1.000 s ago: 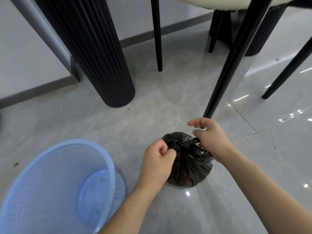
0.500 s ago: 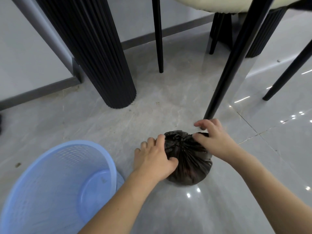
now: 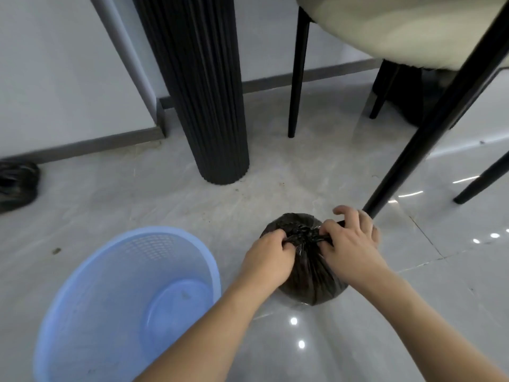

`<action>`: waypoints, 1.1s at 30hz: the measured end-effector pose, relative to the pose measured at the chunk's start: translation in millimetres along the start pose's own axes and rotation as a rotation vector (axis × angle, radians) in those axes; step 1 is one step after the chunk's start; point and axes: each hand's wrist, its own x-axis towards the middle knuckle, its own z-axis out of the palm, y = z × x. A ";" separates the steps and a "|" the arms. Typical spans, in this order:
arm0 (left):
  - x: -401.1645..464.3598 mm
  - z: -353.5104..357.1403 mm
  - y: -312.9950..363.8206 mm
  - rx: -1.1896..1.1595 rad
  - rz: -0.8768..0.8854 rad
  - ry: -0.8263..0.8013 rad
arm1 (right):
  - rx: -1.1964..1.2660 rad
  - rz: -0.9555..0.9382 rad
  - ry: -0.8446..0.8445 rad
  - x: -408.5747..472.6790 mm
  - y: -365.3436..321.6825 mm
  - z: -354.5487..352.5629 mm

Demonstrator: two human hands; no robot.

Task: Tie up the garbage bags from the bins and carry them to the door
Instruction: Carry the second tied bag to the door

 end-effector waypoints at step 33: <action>-350.8 -730.0 245.7 -0.165 -0.386 0.688 | 0.678 -0.292 -0.365 -64.9 -542.1 -654.5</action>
